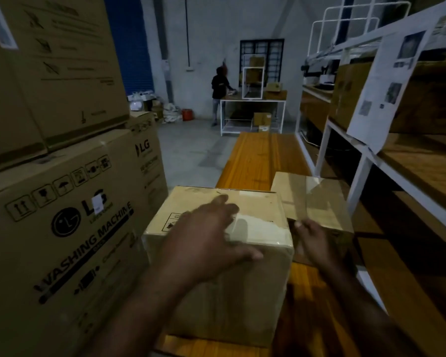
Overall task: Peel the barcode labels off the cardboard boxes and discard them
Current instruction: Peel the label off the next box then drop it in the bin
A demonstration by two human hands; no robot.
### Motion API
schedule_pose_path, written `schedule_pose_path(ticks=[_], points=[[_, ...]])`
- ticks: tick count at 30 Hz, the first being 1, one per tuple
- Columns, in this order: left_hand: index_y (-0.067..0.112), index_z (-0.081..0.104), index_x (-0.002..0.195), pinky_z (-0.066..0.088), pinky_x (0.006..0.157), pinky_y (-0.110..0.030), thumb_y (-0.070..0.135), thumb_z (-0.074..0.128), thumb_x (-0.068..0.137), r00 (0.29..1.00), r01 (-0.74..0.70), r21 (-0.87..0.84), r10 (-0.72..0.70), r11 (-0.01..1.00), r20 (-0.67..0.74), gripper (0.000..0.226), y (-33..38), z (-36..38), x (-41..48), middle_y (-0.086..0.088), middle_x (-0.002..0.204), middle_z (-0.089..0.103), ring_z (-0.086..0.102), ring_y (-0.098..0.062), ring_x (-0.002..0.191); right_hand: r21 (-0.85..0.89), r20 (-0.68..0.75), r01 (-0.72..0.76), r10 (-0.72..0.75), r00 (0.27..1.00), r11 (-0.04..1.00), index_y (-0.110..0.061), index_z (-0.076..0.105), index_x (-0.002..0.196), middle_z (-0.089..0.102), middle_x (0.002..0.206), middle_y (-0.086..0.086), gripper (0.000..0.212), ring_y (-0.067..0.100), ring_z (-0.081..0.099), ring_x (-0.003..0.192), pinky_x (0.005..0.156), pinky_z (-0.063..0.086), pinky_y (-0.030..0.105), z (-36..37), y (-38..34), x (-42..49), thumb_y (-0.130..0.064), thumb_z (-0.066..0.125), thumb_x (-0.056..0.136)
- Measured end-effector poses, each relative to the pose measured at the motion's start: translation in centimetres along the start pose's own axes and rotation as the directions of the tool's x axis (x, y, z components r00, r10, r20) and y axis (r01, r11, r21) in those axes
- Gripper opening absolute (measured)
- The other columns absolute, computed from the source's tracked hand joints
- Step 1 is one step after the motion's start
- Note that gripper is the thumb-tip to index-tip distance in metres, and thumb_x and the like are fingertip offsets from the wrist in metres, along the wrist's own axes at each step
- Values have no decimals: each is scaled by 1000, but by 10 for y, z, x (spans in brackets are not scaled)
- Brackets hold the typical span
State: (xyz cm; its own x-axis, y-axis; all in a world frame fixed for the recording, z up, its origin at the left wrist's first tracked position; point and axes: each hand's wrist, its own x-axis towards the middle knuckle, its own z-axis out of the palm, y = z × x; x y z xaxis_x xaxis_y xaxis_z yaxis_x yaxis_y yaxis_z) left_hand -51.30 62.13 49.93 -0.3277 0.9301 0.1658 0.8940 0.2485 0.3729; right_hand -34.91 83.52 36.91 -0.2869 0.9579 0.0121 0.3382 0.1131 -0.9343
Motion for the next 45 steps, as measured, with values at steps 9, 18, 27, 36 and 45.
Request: schedule_pose_path(ticks=[9, 18, 27, 36, 45], points=[[15, 68, 110, 50, 84, -33, 41, 57, 98, 854, 486, -544, -504, 683, 130, 31, -71, -31, 19, -7, 116, 70, 64, -21, 96, 208, 422, -109, 11, 906, 972, -37, 62, 114, 69, 110, -4, 39, 25, 63, 103, 85, 53, 48, -6, -91, -44, -62, 58, 84], [29, 62, 120, 61, 72, -34, 15, 65, 91, 957, 103, -812, -281, 575, -78, 32, -48, -35, -3, 1, 105, 75, 74, -14, 90, 409, 207, 45, -140, 968, 912, -31, 62, 110, 74, 95, 0, 21, 25, 70, 88, 71, 55, 41, -17, -94, -31, -18, 52, 97], [37, 46, 143, 42, 113, -35, 35, 76, 84, 952, -17, -620, -177, 784, -250, 66, -11, 48, -23, 29, 150, 30, 34, -1, 140, 261, -128, 196, -167, 978, 945, -40, 34, 147, 45, 133, -10, 48, 18, 46, 120, 97, 42, 40, -4, -44, -24, -26, 44, 102], [35, 55, 137, 43, 112, -39, 62, 56, 78, 912, -113, -437, -81, 892, -401, 65, 11, 93, -38, 20, 155, 32, 32, -5, 145, -286, -133, 258, -305, 943, 923, -31, 48, 135, 37, 148, 8, 55, 29, 39, 132, 104, 38, 53, -10, -44, -25, -63, 32, 93], [36, 66, 123, 48, 106, -33, 52, 67, 81, 910, -149, -596, -127, 789, -396, 45, -4, 101, -37, 23, 146, 49, 41, 5, 136, -266, -40, 574, -604, 796, 774, -30, 61, 103, 58, 100, -11, 44, 16, 54, 100, 88, 45, 52, 12, -56, -31, -59, 29, 94]])
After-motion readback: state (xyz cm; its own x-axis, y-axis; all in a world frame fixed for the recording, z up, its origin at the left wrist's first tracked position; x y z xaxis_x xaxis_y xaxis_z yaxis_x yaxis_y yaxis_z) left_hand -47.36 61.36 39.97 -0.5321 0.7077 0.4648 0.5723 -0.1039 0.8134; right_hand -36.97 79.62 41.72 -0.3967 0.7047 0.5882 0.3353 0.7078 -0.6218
